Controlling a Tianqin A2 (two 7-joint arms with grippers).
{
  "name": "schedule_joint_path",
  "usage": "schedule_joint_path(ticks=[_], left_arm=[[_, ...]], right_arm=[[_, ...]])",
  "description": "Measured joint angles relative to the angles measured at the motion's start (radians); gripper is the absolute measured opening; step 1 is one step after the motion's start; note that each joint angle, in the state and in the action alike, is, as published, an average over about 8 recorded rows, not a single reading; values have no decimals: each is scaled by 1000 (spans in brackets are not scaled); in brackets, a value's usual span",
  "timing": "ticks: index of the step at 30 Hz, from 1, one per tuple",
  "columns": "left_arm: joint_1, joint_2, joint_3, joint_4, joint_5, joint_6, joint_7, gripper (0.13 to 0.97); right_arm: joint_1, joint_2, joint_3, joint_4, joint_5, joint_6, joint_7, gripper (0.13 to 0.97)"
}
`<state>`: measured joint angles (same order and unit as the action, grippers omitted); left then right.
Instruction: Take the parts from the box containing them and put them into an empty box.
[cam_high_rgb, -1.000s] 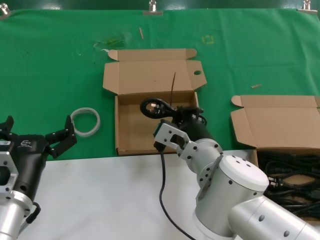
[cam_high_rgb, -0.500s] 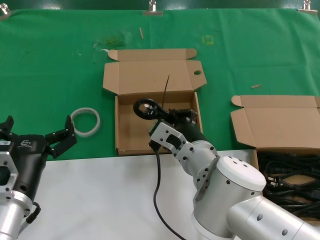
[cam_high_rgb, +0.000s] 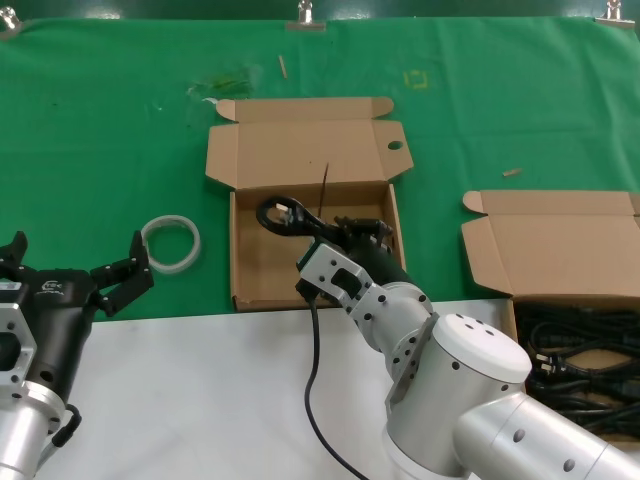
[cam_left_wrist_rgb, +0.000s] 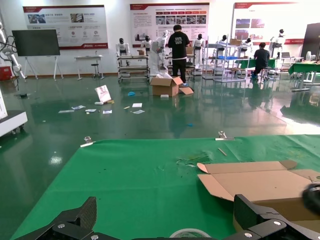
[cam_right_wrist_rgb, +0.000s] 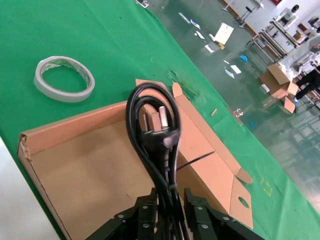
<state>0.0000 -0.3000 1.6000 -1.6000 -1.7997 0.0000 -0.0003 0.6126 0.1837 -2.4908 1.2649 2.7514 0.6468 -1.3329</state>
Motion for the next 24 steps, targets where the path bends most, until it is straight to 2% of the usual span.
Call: schedule_joint_path(ticks=[7, 15, 19, 24], left_arm=[[0, 0, 0, 0, 0, 0, 0, 966], [0, 0, 0, 0, 0, 0, 0, 966], [0, 0, 0, 0, 0, 0, 0, 966], [0, 0, 0, 0, 0, 0, 0, 966]], right_arm=[[0, 0, 0, 0, 0, 0, 0, 283], [0, 0, 0, 0, 0, 0, 0, 416], [0, 0, 0, 0, 0, 0, 0, 416], [-11, 0, 16, 6, -17, -11, 23, 540]])
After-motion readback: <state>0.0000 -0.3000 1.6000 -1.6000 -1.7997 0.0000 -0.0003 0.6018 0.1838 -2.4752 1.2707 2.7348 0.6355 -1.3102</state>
